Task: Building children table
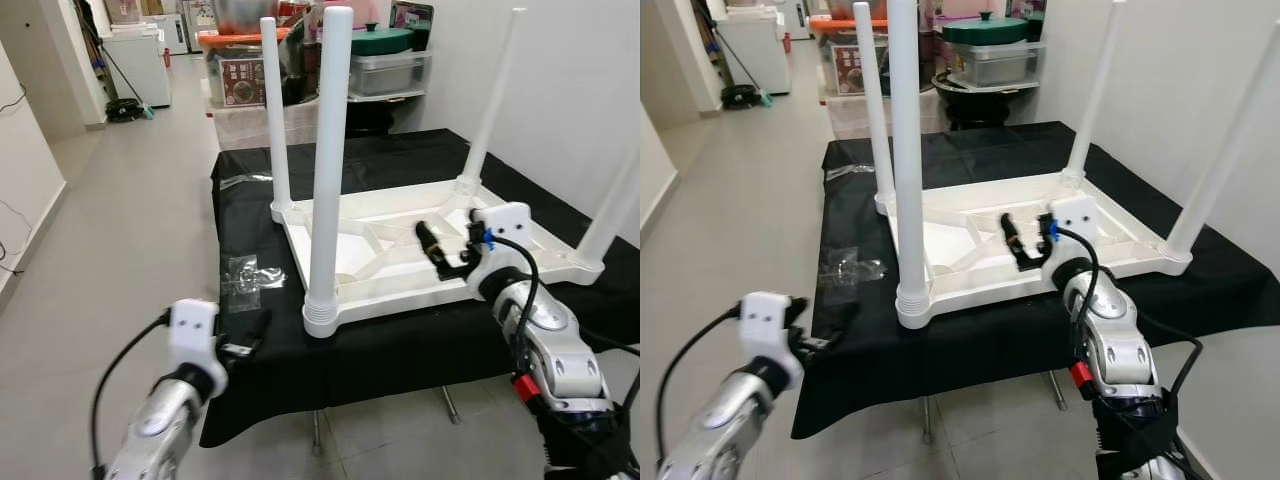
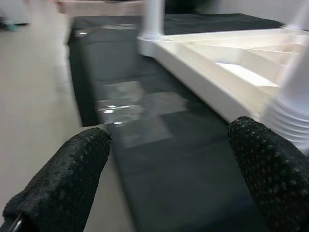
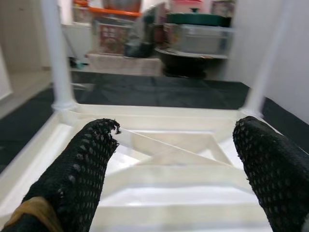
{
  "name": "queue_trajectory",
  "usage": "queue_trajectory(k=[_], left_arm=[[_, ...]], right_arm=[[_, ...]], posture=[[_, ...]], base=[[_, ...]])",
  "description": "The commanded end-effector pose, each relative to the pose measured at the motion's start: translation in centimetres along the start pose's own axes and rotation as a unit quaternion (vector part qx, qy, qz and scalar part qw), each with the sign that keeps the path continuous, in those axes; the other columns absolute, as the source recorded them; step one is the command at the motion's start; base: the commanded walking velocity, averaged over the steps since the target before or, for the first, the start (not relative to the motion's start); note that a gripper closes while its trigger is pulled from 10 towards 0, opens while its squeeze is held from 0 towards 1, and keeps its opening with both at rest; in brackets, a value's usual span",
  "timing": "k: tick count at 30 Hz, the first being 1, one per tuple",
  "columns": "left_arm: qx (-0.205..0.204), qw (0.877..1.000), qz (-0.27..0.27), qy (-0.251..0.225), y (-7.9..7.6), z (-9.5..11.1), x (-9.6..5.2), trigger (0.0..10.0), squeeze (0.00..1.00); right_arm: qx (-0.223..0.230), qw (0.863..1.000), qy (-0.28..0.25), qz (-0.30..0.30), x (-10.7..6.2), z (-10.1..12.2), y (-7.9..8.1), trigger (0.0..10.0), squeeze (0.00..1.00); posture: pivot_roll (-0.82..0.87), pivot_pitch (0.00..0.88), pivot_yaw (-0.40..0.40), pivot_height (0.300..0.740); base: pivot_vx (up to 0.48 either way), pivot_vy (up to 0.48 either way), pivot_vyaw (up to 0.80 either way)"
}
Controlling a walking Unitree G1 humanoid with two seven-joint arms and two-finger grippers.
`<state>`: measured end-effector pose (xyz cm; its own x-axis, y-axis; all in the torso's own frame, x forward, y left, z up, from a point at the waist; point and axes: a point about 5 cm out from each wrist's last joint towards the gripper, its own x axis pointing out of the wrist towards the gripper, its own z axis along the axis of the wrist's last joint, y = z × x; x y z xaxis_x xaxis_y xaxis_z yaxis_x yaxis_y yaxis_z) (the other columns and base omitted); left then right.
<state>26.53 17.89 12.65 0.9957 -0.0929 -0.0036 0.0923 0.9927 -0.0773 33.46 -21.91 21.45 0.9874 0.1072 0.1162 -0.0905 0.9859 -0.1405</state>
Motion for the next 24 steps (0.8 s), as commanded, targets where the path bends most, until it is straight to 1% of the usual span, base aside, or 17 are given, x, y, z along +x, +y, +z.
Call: queue_trajectory(k=[1, 2, 3, 5, 6, 7, 8, 9, 10, 11, 12, 13, 14, 15, 18, 22, 24], left_arm=[[0.01, 1.0, 0.018, 0.003, 0.7, -0.1, -0.3, 10.0, 0.0], [0.015, 0.997, 0.068, -0.013, 3.0, 0.5, -0.9, 10.0, 0.0], [0.022, 0.993, 0.11, -0.039, 5.0, 1.7, -1.4, 10.0, 0.0], [0.022, 0.993, 0.11, -0.039, 5.0, 1.7, -1.4, 10.0, 0.0], [0.042, 0.983, 0.152, -0.091, 7.1, 4.2, -2.0, 10.0, 0.0], [0.042, 0.983, 0.152, -0.091, 7.1, 4.2, -2.0, 10.0, 0.0], [0.046, 0.981, 0.15, -0.113, 7.0, 5.4, -1.8, 10.0, 0.0], [0.046, 0.981, 0.15, -0.113, 7.0, 5.4, -1.8, 10.0, 0.0], [0.051, 0.98, 0.144, -0.126, 6.6, 6.1, -1.6, 10.0, 0.0], [0.051, 0.98, 0.144, -0.126, 6.6, 6.1, -1.6, 10.0, 0.0], [0.051, 0.981, 0.122, -0.141, 5.4, 6.8, -1.1, 10.0, 0.0], [0.051, 0.981, 0.122, -0.141, 5.4, 6.8, -1.1, 10.0, 0.0], [0.052, 0.982, 0.111, -0.141, 4.8, 6.7, -0.9, 10.0, 0.0], [0.052, 0.982, 0.111, -0.141, 4.8, 6.7, -0.9, 10.0, 0.0], [0.045, 0.985, 0.091, -0.14, 3.6, 6.5, -0.5, 10.0, 0.0], [0.041, 0.986, 0.082, -0.138, 3.3, 6.4, -0.4, 10.0, 0.0], [0.041, 0.987, 0.078, -0.134, 3.1, 6.3, -0.3, 10.0, 0.0]], right_arm=[[0.007, 1.0, -0.001, 0.001, -0.1, -0.2, 0.3, 10.0, 0.0], [0.012, 1.0, -0.005, 0.009, -0.1, -0.2, 0.6, 10.0, 0.0], [0.012, 1.0, -0.011, 0.011, 0.0, -0.2, 0.7, 10.0, 0.0], [0.012, 1.0, -0.011, 0.011, 0.0, -0.2, 0.7, 10.0, 0.0], [0.012, 1.0, -0.019, 0.008, 0.6, 0.0, 1.1, 10.0, 0.0], [0.012, 1.0, -0.019, 0.008, 0.6, 0.0, 1.1, 10.0, 0.0], [0.013, 1.0, -0.022, 0.009, 1.0, 0.1, 1.4, 10.0, 0.0], [0.013, 1.0, -0.022, 0.009, 1.0, 0.1, 1.4, 10.0, 0.0], [0.007, 1.0, -0.027, 0.013, 1.4, 0.2, 1.8, 10.0, 0.0], [0.007, 1.0, -0.027, 0.013, 1.4, 0.2, 1.8, 10.0, 0.0], [0.015, 0.999, -0.036, 0.019, 1.8, 0.4, 2.8, 10.0, 0.0], [0.015, 0.999, -0.036, 0.019, 1.8, 0.4, 2.8, 10.0, 0.0], [0.016, 0.999, -0.04, 0.018, 1.9, 0.5, 3.0, 10.0, 0.0], [0.016, 0.999, -0.04, 0.018, 1.9, 0.5, 3.0, 10.0, 0.0], [0.025, 0.999, -0.038, 0.003, 1.9, 0.4, 2.8, 10.0, 0.0], [0.027, 0.999, -0.033, -0.009, 1.8, 0.3, 2.4, 10.0, 0.0], [0.027, 0.999, -0.028, -0.025, 1.7, 0.0, 2.0, 10.0, 0.0]], posture=[[0.04, 0.0, -0.022, 0.74], [0.06, 0.0, -0.032, 0.74], [0.07, 0.0, -0.04, 0.74], [0.07, 0.0, -0.04, 0.74], [0.08, 0.0, -0.049, 0.74], [0.08, 0.0, -0.049, 0.74], [0.09, 0.0, -0.051, 0.74], [0.09, 0.0, -0.051, 0.74], [0.09, 0.0, -0.051, 0.74], [0.09, 0.0, -0.051, 0.74], [0.09, 0.0, -0.047, 0.74], [0.09, 0.0, -0.047, 0.74], [0.08, 0.0, -0.043, 0.74], [0.08, 0.0, -0.043, 0.74], [0.08, 0.0, -0.039, 0.74], [0.07, 0.0, -0.038, 0.74], [0.07, 0.0, -0.037, 0.74]], base=[[0.0, 0.0, 0.0], [0.0, 0.0, 0.0], [0.0, 0.0, 0.0], [0.0, 0.0, 0.0], [0.0, 0.0, 0.0], [0.0, 0.0, 0.0], [0.0, 0.0, 0.0], [0.0, 0.0, 0.0], [0.0, 0.0, 0.8], [0.0, 0.0, 0.8], [0.39, 0.0, 0.8], [0.39, 0.0, 0.8], [0.435, 0.0, 0.0], [0.435, 0.0, 0.0], [0.45, 0.0, 0.0], [0.399, 0.0, 0.0], [0.0, 0.0, 0.0]])
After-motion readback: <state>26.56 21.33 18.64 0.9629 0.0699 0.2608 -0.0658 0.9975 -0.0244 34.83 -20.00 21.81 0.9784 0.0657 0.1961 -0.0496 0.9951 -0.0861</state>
